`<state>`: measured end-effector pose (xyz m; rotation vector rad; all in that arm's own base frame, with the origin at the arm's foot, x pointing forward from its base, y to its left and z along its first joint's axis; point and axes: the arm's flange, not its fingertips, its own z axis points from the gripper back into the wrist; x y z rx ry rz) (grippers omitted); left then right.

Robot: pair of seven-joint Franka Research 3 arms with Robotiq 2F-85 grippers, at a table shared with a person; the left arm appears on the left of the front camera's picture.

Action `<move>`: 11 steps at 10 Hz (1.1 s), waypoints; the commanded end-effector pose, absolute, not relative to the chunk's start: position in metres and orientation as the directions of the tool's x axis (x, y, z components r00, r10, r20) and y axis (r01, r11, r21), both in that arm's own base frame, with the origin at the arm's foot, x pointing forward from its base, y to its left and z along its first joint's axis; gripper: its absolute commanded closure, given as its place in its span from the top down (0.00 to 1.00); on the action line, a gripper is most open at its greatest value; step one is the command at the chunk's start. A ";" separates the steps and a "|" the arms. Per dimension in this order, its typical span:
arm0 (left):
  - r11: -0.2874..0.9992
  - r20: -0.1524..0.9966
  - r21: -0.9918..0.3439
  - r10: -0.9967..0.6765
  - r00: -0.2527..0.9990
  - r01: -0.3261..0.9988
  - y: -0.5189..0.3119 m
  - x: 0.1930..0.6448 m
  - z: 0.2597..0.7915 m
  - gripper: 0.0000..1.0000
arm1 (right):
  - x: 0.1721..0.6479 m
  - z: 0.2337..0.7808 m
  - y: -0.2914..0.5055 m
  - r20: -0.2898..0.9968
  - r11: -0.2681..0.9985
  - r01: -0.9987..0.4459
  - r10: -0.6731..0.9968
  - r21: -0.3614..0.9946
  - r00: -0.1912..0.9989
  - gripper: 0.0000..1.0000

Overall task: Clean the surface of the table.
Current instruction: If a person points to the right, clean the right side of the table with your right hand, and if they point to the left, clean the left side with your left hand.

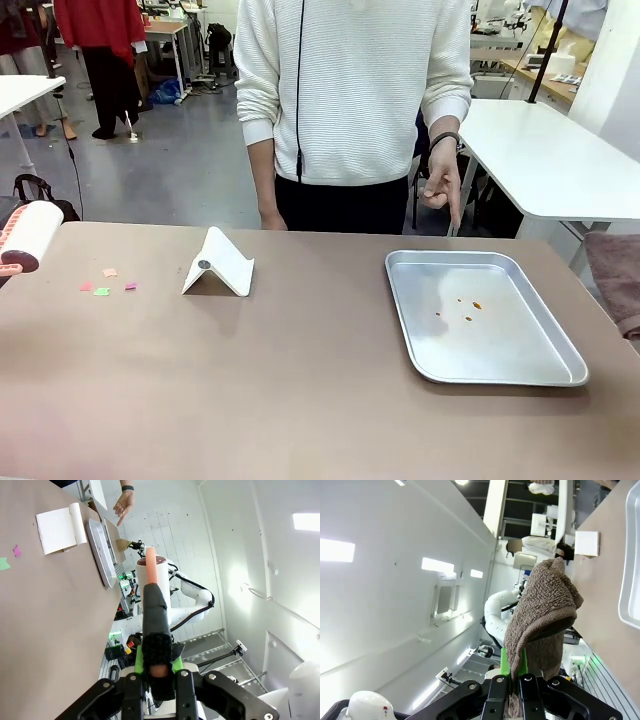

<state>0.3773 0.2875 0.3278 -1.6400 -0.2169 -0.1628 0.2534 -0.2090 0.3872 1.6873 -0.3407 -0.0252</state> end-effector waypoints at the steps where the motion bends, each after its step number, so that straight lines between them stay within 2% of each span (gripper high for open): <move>1: -0.081 0.243 -0.966 0.059 0.968 0.247 0.285 0.373 0.333 0.00 | 0.256 0.393 -0.209 0.170 -0.109 -0.201 -0.237 0.974 0.956 0.00; 6: -0.081 0.243 -0.966 0.059 0.968 0.247 0.285 0.373 0.333 0.00 | 0.256 0.393 -0.209 0.170 -0.109 -0.201 -0.237 0.974 0.956 0.00; 7: -0.081 0.243 -0.966 0.059 0.968 0.247 0.285 0.373 0.333 0.00 | 0.253 0.387 -0.209 0.179 -0.105 -0.209 -0.238 0.972 0.955 0.05; 11: -0.081 0.243 -0.966 0.059 0.968 0.247 0.285 0.373 0.333 0.00 | 0.297 0.421 -0.154 0.245 0.249 -0.211 -0.113 0.945 0.963 0.05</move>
